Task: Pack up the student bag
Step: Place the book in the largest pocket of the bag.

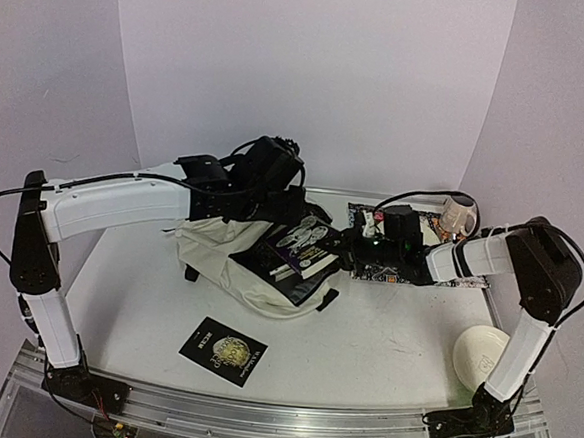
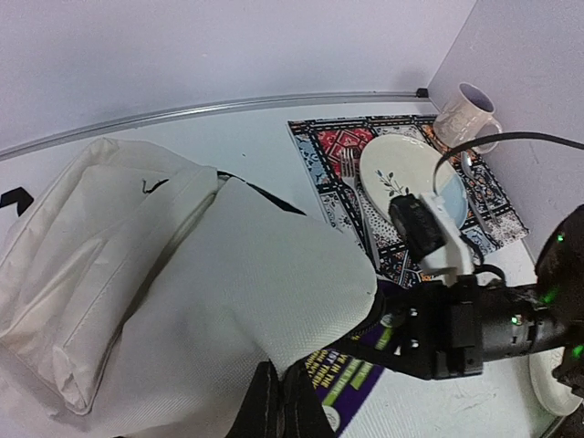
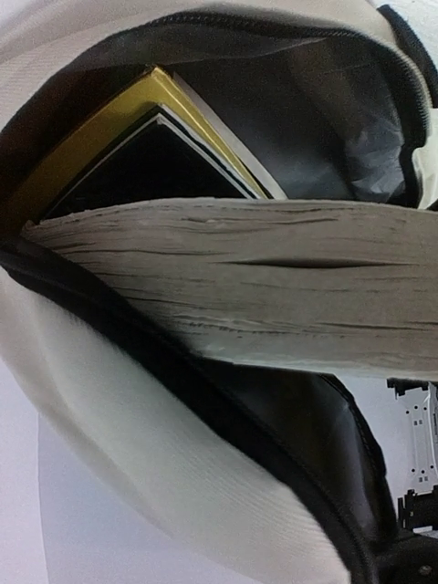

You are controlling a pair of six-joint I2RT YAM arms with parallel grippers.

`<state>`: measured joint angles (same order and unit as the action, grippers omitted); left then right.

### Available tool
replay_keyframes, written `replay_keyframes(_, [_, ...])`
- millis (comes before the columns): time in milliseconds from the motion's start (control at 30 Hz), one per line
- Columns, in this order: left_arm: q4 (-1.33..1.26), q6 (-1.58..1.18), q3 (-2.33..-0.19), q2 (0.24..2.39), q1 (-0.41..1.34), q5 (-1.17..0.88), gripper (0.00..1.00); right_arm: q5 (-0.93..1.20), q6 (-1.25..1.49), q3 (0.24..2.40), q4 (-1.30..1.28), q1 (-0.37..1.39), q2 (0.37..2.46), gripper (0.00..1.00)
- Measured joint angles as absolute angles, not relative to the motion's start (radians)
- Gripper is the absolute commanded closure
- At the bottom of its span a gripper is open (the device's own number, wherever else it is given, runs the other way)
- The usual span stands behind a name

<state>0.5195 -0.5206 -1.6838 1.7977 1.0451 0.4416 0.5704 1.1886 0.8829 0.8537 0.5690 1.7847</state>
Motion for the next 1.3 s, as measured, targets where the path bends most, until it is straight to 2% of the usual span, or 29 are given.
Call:
replay_keyframes(167, [0.497,-0.523,-1.653,1.771,1.045,0.397,1.00,0.557,1.209,0.990,0.858,0.579,1.878,1.00])
replay_keyframes(467, [0.462,-0.525,-1.600,1.712,1.045,0.361,1.00,0.538,1.175,1.235,0.755,0.597,2.037,0.90])
replay_keyframes(667, [0.440,-0.529,-1.566,1.711,1.046,0.344,1.00,0.535,1.115,1.352,0.657,0.601,2.096,0.73])
replay_keyframes(800, [0.425,-0.536,-1.543,1.709,1.046,0.344,1.00,0.531,1.060,1.402,0.582,0.601,2.121,0.66])
replay_keyframes(1133, [0.407,-0.566,-1.522,1.708,1.048,0.370,1.00,0.529,0.935,1.397,0.471,0.601,2.126,0.38])
replay_keyframes(1300, [0.404,-0.577,-1.519,1.708,1.048,0.370,1.00,0.522,0.845,1.356,0.405,0.601,2.059,0.28])
